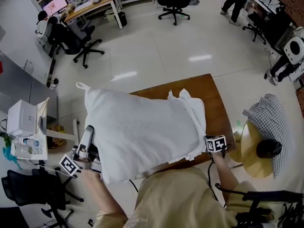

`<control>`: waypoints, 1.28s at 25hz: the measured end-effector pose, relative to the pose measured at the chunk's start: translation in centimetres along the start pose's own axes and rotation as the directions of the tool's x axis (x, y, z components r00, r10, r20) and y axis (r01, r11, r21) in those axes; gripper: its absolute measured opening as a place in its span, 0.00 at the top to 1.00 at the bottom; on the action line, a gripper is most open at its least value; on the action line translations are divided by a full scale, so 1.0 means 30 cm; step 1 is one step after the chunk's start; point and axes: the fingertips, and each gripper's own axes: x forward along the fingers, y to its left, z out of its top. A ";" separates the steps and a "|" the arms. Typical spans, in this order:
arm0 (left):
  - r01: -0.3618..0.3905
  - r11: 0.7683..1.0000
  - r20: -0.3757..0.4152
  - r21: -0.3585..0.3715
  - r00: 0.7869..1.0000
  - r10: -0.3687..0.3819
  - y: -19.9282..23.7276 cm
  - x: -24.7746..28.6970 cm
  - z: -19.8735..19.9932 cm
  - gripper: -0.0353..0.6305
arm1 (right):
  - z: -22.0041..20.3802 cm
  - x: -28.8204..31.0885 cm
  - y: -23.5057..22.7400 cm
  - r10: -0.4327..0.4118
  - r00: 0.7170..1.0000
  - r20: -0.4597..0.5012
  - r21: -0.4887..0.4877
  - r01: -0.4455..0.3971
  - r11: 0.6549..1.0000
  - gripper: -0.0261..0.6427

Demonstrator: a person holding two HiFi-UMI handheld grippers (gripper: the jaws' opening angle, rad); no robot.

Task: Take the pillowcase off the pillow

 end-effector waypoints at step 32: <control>-0.620 0.275 -0.051 0.734 0.354 0.934 0.785 -0.814 -0.181 0.82 | 0.420 -0.161 0.171 0.242 0.926 0.290 -0.025 -0.245 0.969 0.77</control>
